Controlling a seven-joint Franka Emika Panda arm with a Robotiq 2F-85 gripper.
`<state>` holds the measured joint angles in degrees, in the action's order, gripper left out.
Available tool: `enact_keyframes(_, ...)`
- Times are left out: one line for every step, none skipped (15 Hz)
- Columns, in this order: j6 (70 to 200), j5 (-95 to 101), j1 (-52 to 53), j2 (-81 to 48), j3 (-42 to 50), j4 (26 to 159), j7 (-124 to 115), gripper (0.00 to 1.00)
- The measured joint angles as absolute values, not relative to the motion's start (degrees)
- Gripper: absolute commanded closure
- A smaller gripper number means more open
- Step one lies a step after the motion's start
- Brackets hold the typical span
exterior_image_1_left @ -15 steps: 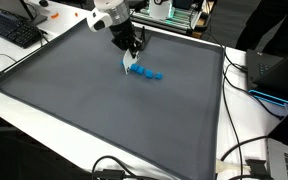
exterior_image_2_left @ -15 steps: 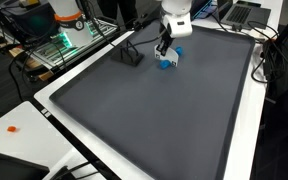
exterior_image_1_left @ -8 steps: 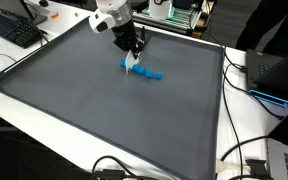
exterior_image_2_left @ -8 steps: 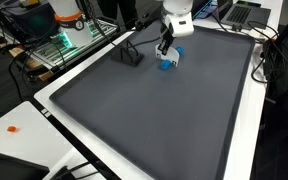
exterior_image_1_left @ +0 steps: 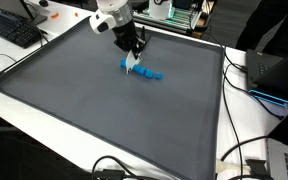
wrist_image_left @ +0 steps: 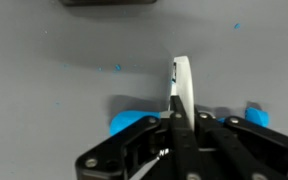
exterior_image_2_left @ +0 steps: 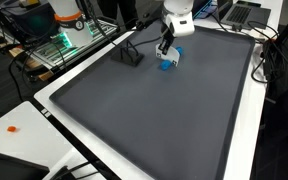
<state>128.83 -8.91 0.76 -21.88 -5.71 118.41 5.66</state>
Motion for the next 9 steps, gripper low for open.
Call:
enact_keyframes(128.64,-8.92,0.72,-21.84,-5.66,118.39,5.66,0.99)
enact_keyframes(128.33,-8.96,0.69,-21.8,-5.65,118.39,5.66,0.99)
enact_keyframes(128.04,-9.0,0.68,-21.74,-5.65,118.38,5.66,0.99)
enact_keyframes(127.75,-9.12,0.65,-21.55,-5.66,118.38,5.66,0.99)
enact_keyframes(127.47,-9.35,0.61,-21.2,-5.66,118.37,5.66,0.99)
enact_keyframes(127.06,-9.85,0.55,-20.71,-5.66,118.38,5.66,0.99)
enact_keyframes(126.61,-10.49,0.48,-20.09,-5.65,118.39,5.66,0.99)
enact_keyframes(126.26,-11.38,0.38,-19.35,-5.65,118.43,5.65,0.99)
enact_keyframes(125.87,-12.64,0.26,-18.52,-5.65,118.53,5.65,0.99)
